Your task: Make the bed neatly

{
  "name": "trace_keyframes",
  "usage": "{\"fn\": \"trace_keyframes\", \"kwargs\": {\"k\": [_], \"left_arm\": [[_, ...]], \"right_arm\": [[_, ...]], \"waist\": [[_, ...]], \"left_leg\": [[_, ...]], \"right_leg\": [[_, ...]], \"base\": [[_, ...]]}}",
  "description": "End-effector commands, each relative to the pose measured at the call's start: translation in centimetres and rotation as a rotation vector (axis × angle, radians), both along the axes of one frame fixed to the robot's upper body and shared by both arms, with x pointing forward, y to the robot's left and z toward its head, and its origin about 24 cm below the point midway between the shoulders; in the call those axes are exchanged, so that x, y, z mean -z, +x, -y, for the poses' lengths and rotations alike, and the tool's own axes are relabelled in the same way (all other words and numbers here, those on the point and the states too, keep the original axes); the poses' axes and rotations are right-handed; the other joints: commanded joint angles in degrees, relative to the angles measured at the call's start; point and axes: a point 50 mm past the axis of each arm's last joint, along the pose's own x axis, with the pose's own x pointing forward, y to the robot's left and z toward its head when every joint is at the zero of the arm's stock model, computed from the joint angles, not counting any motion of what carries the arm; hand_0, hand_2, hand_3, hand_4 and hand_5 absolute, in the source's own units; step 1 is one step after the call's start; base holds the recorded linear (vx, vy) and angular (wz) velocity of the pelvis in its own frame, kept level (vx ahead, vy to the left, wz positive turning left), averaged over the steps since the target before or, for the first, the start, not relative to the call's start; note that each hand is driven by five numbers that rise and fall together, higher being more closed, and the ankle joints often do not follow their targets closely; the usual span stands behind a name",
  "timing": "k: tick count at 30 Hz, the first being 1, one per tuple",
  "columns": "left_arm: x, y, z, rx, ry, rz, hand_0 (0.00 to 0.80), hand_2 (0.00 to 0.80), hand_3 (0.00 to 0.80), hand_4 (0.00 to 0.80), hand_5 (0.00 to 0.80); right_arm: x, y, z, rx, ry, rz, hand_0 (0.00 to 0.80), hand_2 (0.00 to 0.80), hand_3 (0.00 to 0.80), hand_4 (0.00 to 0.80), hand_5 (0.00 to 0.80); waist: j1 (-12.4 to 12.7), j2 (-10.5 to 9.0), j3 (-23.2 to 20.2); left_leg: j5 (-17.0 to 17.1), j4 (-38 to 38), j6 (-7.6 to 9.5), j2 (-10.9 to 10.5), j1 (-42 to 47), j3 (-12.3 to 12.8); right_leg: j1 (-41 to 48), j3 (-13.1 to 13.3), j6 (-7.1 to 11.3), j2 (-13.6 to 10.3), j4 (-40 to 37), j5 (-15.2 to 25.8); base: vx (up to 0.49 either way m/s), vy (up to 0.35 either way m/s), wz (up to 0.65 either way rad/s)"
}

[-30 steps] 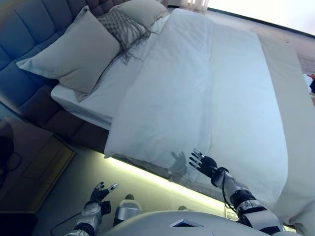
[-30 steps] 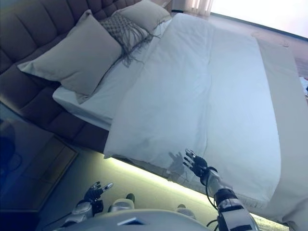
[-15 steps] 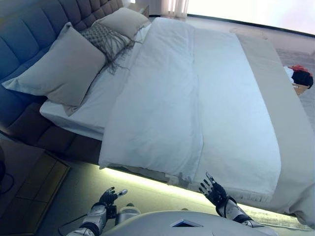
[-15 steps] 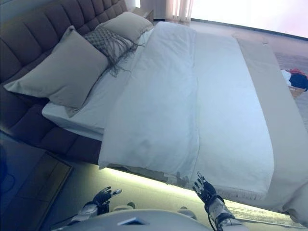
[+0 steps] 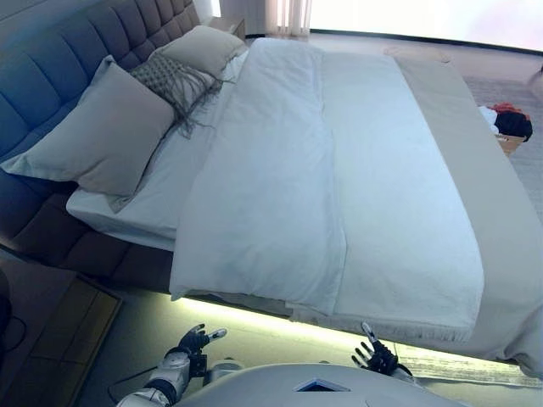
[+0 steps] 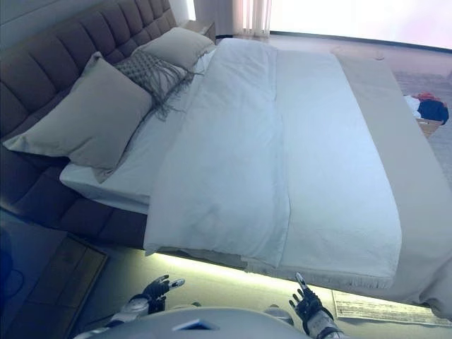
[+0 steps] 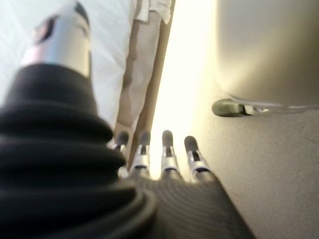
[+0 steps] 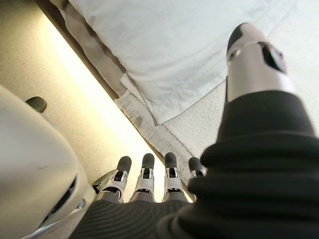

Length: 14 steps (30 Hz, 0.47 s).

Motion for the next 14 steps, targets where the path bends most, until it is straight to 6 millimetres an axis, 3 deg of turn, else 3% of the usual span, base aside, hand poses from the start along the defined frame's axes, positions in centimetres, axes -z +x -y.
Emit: {"fn": "trace_keyframes", "kwargs": {"k": [1, 14], "left_arm": [[-0.1, 2.3, 1.7, 0.065, -0.008, 0.033, 0.000, 0.000, 0.000, 0.000, 0.000], [-0.1, 2.5, 2.2, 0.083, -0.022, 0.028, 0.000, 0.000, 0.000, 0.000, 0.000]], "right_arm": [[-0.3, 2.8, -0.8, -0.051, -0.009, 0.064, 0.000, 0.000, 0.000, 0.000, 0.000], [-0.3, 3.6, -1.8, -0.151, 0.014, 0.059, 0.000, 0.000, 0.000, 0.000, 0.000]], "waist": [[-0.27, -1.21, 3.61], [0.16, -0.63, 4.01]], "left_leg": [[-0.10, 0.25, 3.21, -2.20, 0.64, -1.05], [-0.31, 0.25, 3.26, -2.38, 0.95, -1.48]], "right_leg": [[1.39, -0.12, 0.25, -0.56, 0.15, 2.16], [1.89, -0.39, 0.29, -0.73, 0.15, 1.89]], "base": [[0.000, 0.000, 0.00], [0.000, 0.000, 0.00]]}}
